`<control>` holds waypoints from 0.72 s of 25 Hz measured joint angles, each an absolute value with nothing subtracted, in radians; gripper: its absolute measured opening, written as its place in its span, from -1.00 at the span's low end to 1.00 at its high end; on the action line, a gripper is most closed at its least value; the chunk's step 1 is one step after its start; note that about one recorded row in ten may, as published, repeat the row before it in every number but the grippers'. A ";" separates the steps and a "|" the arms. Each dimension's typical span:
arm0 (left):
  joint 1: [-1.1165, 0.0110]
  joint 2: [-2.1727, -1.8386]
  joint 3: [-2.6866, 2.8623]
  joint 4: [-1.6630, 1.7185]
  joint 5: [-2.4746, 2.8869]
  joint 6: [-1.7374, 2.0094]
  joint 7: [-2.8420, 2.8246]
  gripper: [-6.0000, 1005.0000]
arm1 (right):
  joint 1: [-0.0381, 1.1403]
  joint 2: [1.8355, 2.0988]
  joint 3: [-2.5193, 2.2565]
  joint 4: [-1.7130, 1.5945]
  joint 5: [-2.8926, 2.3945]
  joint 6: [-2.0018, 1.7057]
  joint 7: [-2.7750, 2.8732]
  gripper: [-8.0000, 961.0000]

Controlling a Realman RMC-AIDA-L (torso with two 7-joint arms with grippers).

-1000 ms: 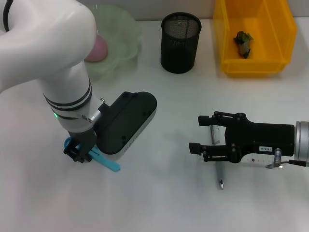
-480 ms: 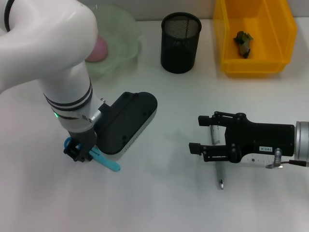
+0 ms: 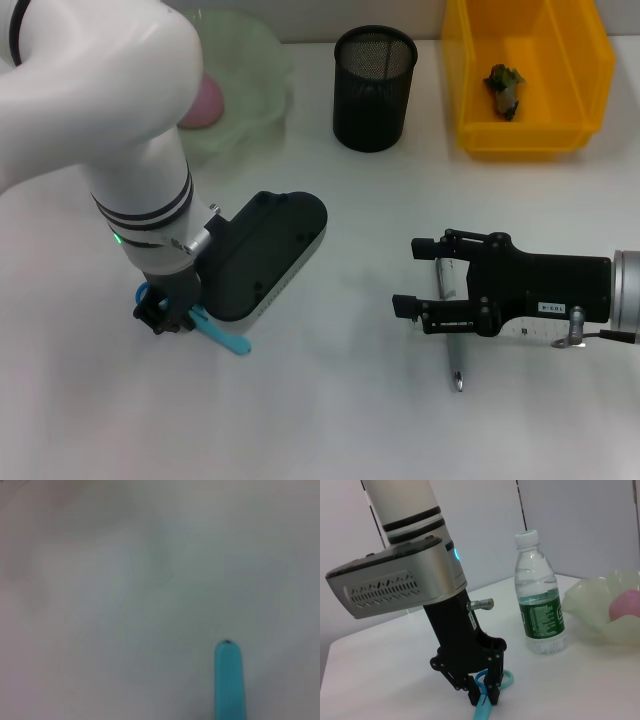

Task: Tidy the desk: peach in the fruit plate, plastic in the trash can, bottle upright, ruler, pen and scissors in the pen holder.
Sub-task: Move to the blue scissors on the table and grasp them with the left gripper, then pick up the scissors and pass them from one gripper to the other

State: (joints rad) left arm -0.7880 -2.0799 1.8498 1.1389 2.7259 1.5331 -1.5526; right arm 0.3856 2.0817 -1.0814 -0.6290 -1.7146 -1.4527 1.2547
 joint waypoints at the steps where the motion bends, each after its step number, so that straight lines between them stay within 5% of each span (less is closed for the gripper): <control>1: -0.788 -2.080 1.849 1.141 2.726 1.534 -1.552 -0.54 | 0.386 2.082 -1.081 -0.629 -1.714 -1.453 1.255 0.73; 18: -0.771 -2.072 1.491 1.181 2.534 1.697 -1.452 -0.53 | 0.385 2.077 -1.064 -0.631 -1.715 -1.453 1.255 0.73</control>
